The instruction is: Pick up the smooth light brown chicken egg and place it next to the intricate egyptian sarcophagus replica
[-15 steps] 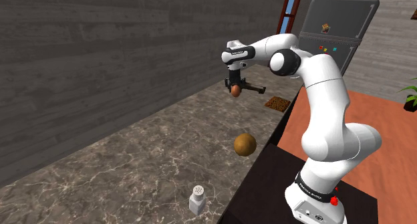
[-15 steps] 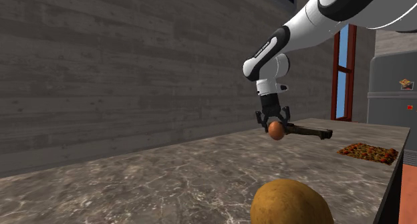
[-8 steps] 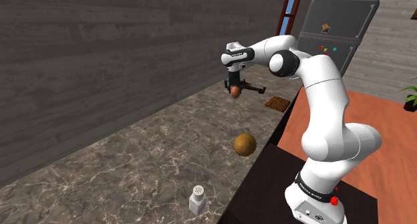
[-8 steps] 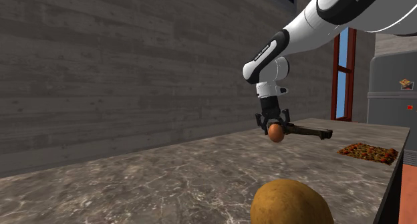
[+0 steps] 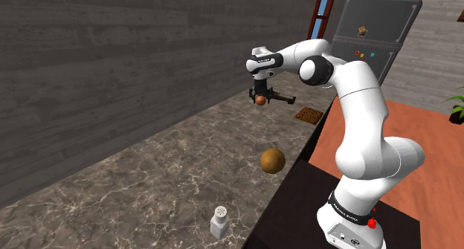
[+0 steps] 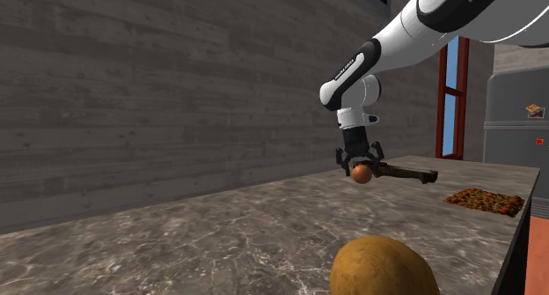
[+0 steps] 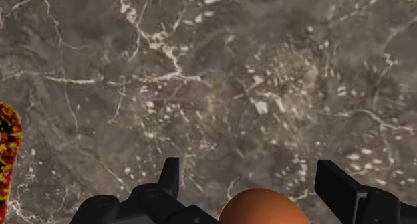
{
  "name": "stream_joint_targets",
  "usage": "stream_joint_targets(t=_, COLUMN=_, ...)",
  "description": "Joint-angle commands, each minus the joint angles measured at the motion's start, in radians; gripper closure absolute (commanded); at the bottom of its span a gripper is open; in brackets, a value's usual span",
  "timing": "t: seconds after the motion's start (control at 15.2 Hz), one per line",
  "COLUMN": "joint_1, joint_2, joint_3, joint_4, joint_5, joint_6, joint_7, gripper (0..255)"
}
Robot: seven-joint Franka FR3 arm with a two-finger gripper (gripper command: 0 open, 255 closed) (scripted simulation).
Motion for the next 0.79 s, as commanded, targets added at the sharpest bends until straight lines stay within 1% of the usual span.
stream_joint_targets(t=0.0, joint_1=0.005, joint_2=0.002, joint_3=0.001, joint_4=0.036, joint_5=0.002, joint_6=-0.034, joint_7=-0.004, gripper=0)
stream_joint_targets(t=0.2, joint_1=0.024, joint_2=0.022, joint_3=0.001, joint_4=0.164, joint_5=0.005, joint_6=-0.140, joint_7=-0.015, gripper=0)
stream_joint_targets(t=0.73, joint_1=0.024, joint_2=0.022, joint_3=0.001, joint_4=0.164, joint_5=0.005, joint_6=-0.140, joint_7=-0.015, gripper=0)
